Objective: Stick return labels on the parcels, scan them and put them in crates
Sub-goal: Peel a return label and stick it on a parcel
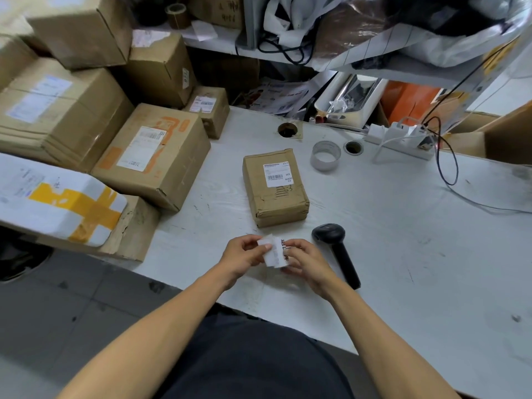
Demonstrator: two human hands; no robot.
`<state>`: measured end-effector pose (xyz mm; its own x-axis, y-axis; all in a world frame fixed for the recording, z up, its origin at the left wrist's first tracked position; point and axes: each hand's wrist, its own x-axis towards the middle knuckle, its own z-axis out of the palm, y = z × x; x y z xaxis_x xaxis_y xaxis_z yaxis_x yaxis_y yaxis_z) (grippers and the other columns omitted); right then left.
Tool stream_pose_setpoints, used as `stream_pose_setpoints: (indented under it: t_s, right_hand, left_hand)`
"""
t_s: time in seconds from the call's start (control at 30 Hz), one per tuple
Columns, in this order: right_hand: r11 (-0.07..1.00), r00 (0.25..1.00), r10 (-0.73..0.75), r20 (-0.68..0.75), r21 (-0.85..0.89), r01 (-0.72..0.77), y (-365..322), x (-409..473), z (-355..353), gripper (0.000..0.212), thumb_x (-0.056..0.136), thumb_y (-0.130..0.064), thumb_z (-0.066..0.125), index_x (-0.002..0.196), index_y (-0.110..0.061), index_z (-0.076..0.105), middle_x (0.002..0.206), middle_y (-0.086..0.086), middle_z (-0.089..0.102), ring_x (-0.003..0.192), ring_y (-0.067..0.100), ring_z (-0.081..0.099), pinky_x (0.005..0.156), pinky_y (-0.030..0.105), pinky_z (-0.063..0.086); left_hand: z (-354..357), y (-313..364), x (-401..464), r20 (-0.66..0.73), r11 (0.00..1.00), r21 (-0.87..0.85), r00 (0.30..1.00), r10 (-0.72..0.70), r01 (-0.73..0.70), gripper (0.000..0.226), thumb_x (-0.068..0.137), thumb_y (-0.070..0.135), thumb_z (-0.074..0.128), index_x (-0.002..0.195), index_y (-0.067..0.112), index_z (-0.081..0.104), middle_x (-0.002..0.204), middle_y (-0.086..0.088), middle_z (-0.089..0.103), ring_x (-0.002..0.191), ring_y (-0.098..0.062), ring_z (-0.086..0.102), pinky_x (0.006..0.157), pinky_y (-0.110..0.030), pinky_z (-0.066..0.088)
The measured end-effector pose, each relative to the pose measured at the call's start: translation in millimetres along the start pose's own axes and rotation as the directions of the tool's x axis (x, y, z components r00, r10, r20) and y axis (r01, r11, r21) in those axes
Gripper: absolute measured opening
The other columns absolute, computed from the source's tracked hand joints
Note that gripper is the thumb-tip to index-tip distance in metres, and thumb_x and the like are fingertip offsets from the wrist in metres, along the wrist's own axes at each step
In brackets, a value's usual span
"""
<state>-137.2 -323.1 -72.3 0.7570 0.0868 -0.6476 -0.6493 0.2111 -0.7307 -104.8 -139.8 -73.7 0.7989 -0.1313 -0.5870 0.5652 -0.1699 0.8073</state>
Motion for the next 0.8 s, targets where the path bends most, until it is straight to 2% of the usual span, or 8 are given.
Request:
stream_pose_setpoints:
  t_s: [0.1,0.17,0.33,0.43,0.5,0.63,0.7,0.8]
  right_hand:
    - [0.986,0.996,0.059,0.065,0.151,-0.068,-5.7,-0.5,-3.3,0.019,0.095,-0.001,0.061,0.112,-0.007,0.066,0.098,0.014,0.075,0.087,0.026,0.072,0.095,0.049,0.056]
    - [0.980,0.987,0.078,0.142,0.169,-0.102,-9.1,-2.4,-5.6,0.024,0.094,-0.001,0.062,0.117,-0.004,0.068,0.105,0.017,0.074,0.095,0.027,0.071,0.097,0.048,0.056]
    - [0.980,0.995,0.040,0.094,0.191,-0.057,-8.5,-1.2,-9.4,0.014,0.090,-0.003,0.064,0.102,-0.010,0.063,0.095,0.012,0.072,0.085,0.020,0.069,0.076,0.036,0.058]
    - [0.978,0.998,0.010,0.063,0.207,-0.023,-5.5,0.9,-11.1,0.012,0.089,-0.005,0.067,0.094,-0.013,0.060,0.091,0.011,0.069,0.078,0.017,0.066,0.076,0.033,0.056]
    - [0.978,0.999,-0.013,0.030,0.207,0.007,-3.1,2.3,-12.0,0.011,0.093,-0.003,0.064,0.100,-0.011,0.063,0.095,0.012,0.071,0.083,0.019,0.068,0.078,0.032,0.057]
    - [0.976,0.998,-0.059,-0.012,0.208,0.061,0.9,4.8,-13.2,0.019,0.096,-0.005,0.063,0.113,-0.008,0.070,0.102,0.012,0.075,0.093,0.022,0.070,0.085,0.034,0.058]
    - [0.973,0.996,-0.079,-0.038,0.214,0.085,2.3,5.5,-13.8,0.017,0.095,-0.005,0.064,0.111,-0.006,0.071,0.104,0.015,0.074,0.093,0.023,0.070,0.086,0.035,0.057]
    - [0.982,0.988,-0.112,-0.110,0.140,0.127,4.4,6.7,-12.8,0.017,0.092,-0.007,0.070,0.108,-0.004,0.069,0.104,0.019,0.073,0.094,0.025,0.071,0.083,0.034,0.058]
  left_hand:
    - [-2.2,3.9,3.4,-0.015,1.000,0.012,1.000,0.004,-0.003,0.020,0.087,0.015,0.079,0.106,0.009,0.073,0.093,-0.014,0.070,0.078,-0.018,0.061,0.065,-0.022,0.050]
    - [-1.7,6.7,5.9,-0.045,1.000,0.009,0.999,0.024,-0.024,0.020,0.085,0.015,0.081,0.101,0.007,0.073,0.091,-0.011,0.066,0.078,-0.017,0.060,0.060,-0.018,0.048]
    - [5.2,9.7,7.5,-0.174,0.977,0.183,0.974,0.144,-0.111,0.018,0.081,0.030,0.085,0.089,0.019,0.073,0.090,-0.005,0.073,0.084,-0.022,0.068,0.073,-0.034,0.058]
    - [9.0,15.0,6.4,-0.256,0.930,0.317,0.927,0.274,-0.188,0.014,0.084,0.029,0.082,0.092,0.024,0.072,0.090,0.006,0.071,0.082,-0.016,0.064,0.069,-0.027,0.055]
    - [11.6,17.0,4.0,-0.270,0.878,0.414,0.888,0.371,-0.241,0.030,0.083,0.031,0.082,0.108,0.026,0.067,0.107,0.010,0.064,0.092,-0.010,0.061,0.073,-0.019,0.051]
    - [16.6,14.5,-7.1,-0.228,0.661,0.637,0.722,0.653,-0.396,0.050,0.079,0.044,0.082,0.119,0.023,0.060,0.118,0.008,0.047,0.102,-0.004,0.050,0.082,-0.013,0.046]
    - [18.4,13.2,-10.5,-0.069,0.636,0.609,0.768,0.637,-0.473,0.046,0.079,0.045,0.082,0.116,0.023,0.066,0.112,0.011,0.057,0.097,-0.002,0.057,0.079,-0.015,0.051]
    - [25.1,11.0,-13.5,0.066,0.756,0.493,0.884,0.462,-0.431,0.028,0.082,0.035,0.083,0.106,0.023,0.077,0.097,0.012,0.071,0.086,-0.002,0.068,0.077,-0.029,0.059]
